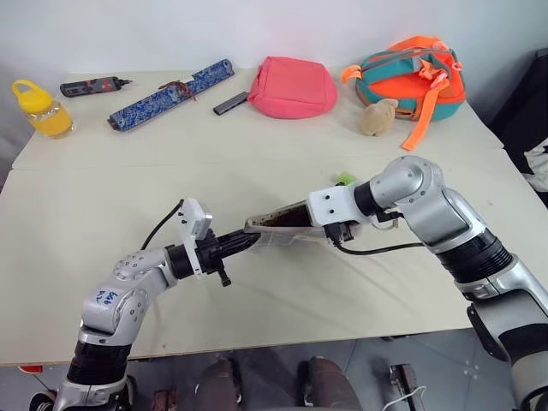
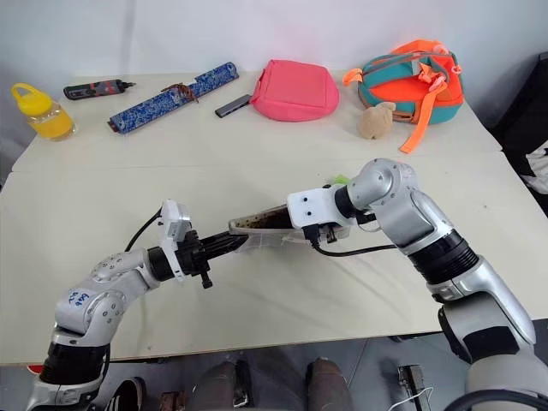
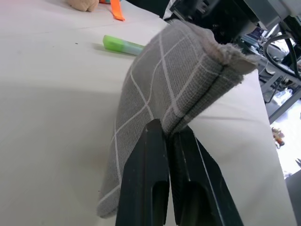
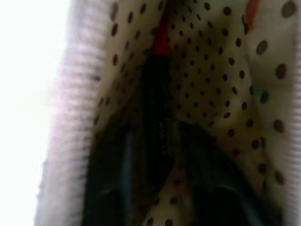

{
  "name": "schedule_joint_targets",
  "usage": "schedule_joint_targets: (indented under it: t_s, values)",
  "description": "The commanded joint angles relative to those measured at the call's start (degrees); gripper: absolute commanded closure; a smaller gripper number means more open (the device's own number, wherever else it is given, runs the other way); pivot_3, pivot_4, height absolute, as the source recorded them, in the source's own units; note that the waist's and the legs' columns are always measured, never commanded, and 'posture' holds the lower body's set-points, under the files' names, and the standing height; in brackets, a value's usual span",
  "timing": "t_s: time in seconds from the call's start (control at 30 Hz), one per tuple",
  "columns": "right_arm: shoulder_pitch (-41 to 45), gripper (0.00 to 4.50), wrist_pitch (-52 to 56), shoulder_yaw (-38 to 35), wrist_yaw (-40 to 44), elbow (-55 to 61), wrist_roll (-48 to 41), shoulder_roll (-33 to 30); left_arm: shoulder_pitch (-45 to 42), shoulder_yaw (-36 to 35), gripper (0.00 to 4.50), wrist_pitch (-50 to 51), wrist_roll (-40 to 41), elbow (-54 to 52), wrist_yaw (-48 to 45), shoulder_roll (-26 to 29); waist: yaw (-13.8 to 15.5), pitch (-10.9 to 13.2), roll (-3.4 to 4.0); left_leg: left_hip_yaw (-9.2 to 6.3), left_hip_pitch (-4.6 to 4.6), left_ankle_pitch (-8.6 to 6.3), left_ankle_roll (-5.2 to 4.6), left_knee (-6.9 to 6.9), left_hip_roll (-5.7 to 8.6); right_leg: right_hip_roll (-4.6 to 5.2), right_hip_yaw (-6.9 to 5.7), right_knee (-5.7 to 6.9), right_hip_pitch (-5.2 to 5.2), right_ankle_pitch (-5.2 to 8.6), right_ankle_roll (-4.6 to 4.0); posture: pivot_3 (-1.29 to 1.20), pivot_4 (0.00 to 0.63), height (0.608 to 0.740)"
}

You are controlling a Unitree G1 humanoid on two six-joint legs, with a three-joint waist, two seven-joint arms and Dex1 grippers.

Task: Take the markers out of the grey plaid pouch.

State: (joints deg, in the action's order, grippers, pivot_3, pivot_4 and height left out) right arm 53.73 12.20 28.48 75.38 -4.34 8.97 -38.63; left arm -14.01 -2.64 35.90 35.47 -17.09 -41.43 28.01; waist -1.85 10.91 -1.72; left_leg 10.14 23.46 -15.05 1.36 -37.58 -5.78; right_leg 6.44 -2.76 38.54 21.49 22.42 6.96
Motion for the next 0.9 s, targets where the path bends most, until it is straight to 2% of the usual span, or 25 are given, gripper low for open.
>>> schedule_joint_targets:
  t_s: [0.03, 0.27, 0.33, 0.43, 0.53, 0.9]
  values:
    - [0.05, 2.22, -1.34, -1.21, -2.07, -0.32, 0.93, 1.13, 0.25, -0.85, 4.50, -1.28, -0.11, -0.58, -0.24, 0.14, -0.01, 0.00, 0.00, 0.00, 0.00, 0.00, 0.00, 0.00, 0.00, 0.00, 0.00, 0.00, 0.00, 0.00, 0.00, 0.00, 0.150, 0.740]
    - [-0.79, 2.22, -4.63, 0.42, -5.33, -3.71, 4.38, 3.56, -0.51, -0.44, 4.50, -1.28, -0.31, 0.53, -0.35, -0.13, 0.04, 0.00, 0.00, 0.00, 0.00, 0.00, 0.00, -0.02, 0.00, 0.01, 0.00, 0.02, 0.00, 0.00, 0.00, 0.00, 0.150, 0.740]
    - [-0.81, 2.22, -4.48, -0.64, -5.68, -3.22, 2.96, 5.14, -0.60, -0.36, 4.50, -1.76, -0.88, 0.81, -0.01, -0.26, -0.01, 0.00, 0.00, 0.00, 0.00, 0.00, 0.00, -0.02, 0.00, 0.01, 0.00, 0.02, -0.01, 0.00, 0.00, 0.00, 0.150, 0.740]
    - [-1.25, 2.22, -0.77, -2.65, -1.67, 1.35, -1.91, 5.53, -0.34, -0.61, 4.50, -2.17, -1.33, 1.10, 0.43, -0.42, -0.09, 0.00, 0.00, 0.01, -0.01, 0.00, 0.00, -0.02, -0.01, -0.01, 0.01, 0.05, 0.00, 0.00, 0.00, 0.00, 0.150, 0.740]
    - [-2.51, 2.22, 1.11, -2.19, 0.87, 3.67, -3.19, 4.93, -0.04, -0.79, 4.50, -2.55, -1.47, 1.50, 0.16, -0.45, 0.09, 0.00, 0.00, -0.01, 0.00, 0.00, 0.00, 0.01, 0.00, 0.01, 0.00, 0.05, 0.01, 0.00, 0.00, 0.00, 0.150, 0.740]
    - [-2.38, 2.22, -5.77, 0.91, -7.96, -5.62, 6.75, 8.24, 0.38, 0.32, 4.50, -1.04, -1.44, 0.71, -0.57, -0.15, -0.27, 0.00, 0.00, 0.00, -0.03, 0.00, 0.01, -0.05, -0.01, 0.00, 0.01, 0.09, -0.01, 0.00, 0.00, 0.00, 0.150, 0.740]
